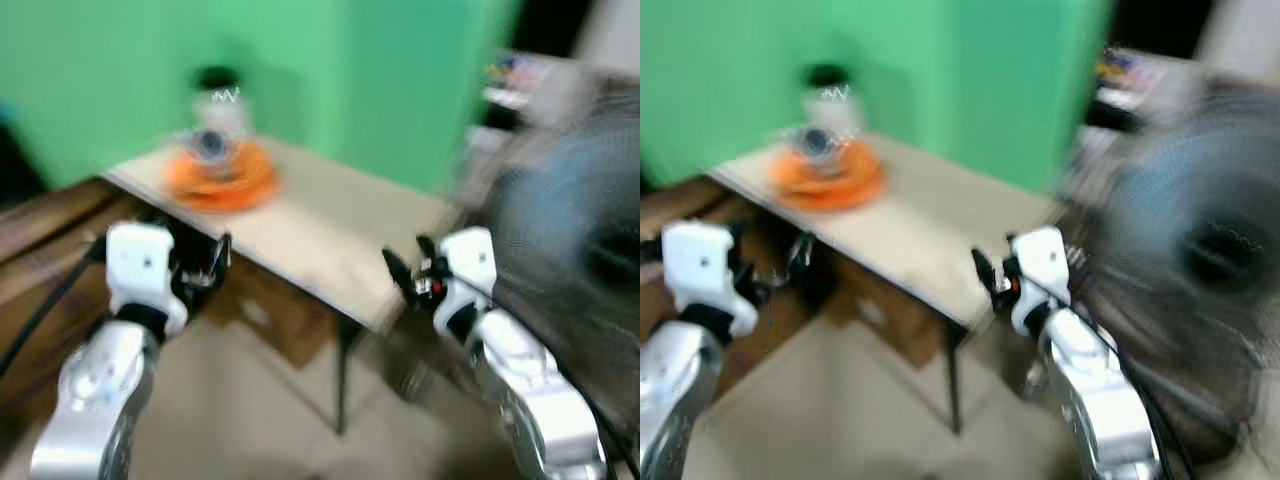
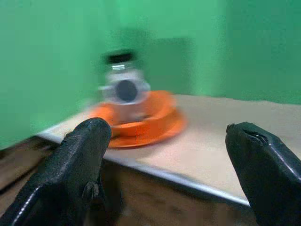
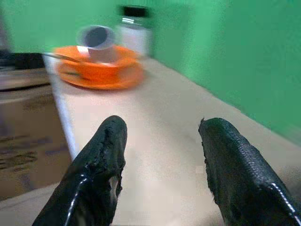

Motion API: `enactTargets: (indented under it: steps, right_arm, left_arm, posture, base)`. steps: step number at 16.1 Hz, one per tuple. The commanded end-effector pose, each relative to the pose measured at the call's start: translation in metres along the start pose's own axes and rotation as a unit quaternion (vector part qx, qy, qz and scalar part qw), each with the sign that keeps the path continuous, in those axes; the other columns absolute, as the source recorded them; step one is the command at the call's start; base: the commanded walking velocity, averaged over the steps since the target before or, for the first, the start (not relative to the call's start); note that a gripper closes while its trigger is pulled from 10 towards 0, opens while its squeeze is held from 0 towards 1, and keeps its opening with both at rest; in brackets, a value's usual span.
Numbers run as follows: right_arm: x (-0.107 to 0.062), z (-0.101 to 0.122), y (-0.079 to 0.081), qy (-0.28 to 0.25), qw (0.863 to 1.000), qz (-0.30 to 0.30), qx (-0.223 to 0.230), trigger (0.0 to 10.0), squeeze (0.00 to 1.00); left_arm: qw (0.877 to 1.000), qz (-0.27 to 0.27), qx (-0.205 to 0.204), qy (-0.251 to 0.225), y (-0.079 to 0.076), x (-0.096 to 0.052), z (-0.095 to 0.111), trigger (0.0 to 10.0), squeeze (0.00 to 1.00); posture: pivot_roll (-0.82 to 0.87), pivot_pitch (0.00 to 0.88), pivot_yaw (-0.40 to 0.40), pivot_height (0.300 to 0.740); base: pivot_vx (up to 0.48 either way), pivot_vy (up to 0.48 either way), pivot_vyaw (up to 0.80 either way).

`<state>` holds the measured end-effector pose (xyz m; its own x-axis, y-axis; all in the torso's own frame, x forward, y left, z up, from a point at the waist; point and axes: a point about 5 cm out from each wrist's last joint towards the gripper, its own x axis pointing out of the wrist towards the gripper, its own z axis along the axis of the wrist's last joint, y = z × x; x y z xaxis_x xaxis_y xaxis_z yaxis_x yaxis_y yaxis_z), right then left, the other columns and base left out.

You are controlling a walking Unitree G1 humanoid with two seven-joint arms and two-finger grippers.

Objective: Setting the table

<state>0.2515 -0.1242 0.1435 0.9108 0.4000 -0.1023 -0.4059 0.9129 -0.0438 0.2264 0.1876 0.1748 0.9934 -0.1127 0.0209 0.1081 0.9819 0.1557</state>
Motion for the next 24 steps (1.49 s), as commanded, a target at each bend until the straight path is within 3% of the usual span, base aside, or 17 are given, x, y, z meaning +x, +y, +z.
enactTargets:
  steps: [1,8,15,24]
  right_arm:
    - [0.002,0.002,0.005,-0.004,1.000,0.013,0.002,10.0,0.00]
    - [0.004,0.003,0.002,-0.007,1.000,0.010,0.000,10.0,0.00]
    - [0.005,-0.005,0.000,-0.002,1.000,-0.005,0.016,10.0,0.00]
    - [0.006,-0.003,-0.007,-0.003,1.000,-0.007,0.020,10.0,0.00]
  left_arm:
    - [1.000,0.009,0.006,0.010,0.005,-0.001,-0.003,10.0,0.00]
    - [1.000,0.001,0.018,0.011,0.005,-0.002,-0.004,10.0,0.00]
    - [0.998,-0.046,0.044,0.006,-0.003,-0.002,0.002,10.0,0.00]
    - [0.998,-0.037,0.044,0.015,-0.001,-0.011,0.000,10.0,0.00]
  posture:
    - [0.09,0.000,0.002,0.740]
    - [0.10,0.000,0.006,0.740]
    - [0.15,0.000,0.008,0.740]
    - [0.15,0.000,-0.009,0.740]
  base:
    - [0.394,0.000,0.00]
    - [0.393,0.000,0.00]
    - [0.384,0.000,0.00]
    - [0.279,0.000,0.00]
